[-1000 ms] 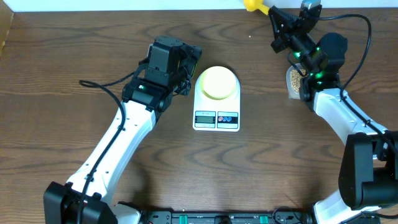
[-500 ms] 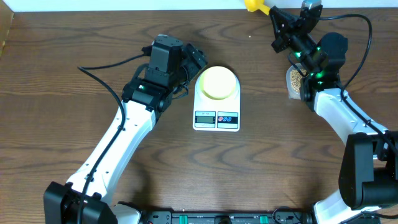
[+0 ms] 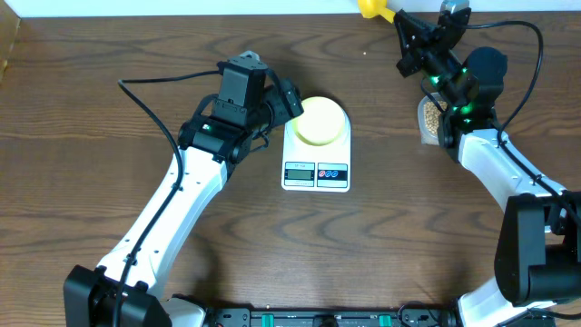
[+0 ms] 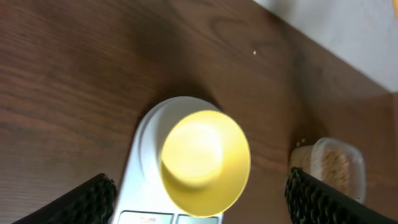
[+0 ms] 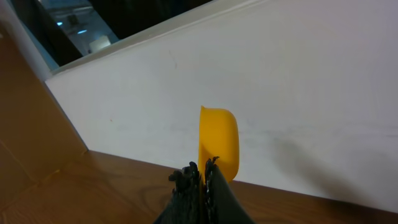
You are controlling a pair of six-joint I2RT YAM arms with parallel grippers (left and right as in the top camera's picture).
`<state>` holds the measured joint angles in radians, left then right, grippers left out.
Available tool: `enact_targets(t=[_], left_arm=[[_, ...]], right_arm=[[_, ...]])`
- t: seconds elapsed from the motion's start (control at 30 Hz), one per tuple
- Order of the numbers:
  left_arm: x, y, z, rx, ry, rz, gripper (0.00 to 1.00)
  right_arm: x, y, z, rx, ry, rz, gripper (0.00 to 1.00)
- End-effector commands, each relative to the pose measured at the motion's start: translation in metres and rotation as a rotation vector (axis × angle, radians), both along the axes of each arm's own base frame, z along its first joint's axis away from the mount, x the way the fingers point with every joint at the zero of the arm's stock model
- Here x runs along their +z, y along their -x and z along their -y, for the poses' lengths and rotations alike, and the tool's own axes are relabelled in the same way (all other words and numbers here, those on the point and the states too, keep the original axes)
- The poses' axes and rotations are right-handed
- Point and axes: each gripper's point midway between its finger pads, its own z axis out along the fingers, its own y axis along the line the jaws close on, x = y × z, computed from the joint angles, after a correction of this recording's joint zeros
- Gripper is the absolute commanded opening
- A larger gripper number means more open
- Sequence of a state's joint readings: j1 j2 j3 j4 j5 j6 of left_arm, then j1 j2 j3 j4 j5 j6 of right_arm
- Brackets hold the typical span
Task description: Scoop item into bowl and weigh 50g on scale
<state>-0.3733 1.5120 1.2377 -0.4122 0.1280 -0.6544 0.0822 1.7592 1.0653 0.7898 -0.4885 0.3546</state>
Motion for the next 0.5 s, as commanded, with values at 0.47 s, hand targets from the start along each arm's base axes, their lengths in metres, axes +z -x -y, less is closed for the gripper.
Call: enact_targets(t=[0.47], left_arm=[[-0.015,0.017,-0.014,-0.110,-0.176,-0.033,0.89]], right_arm=[[0.006,-0.006,0.009,-0.046,0.009,0.014,0.01]])
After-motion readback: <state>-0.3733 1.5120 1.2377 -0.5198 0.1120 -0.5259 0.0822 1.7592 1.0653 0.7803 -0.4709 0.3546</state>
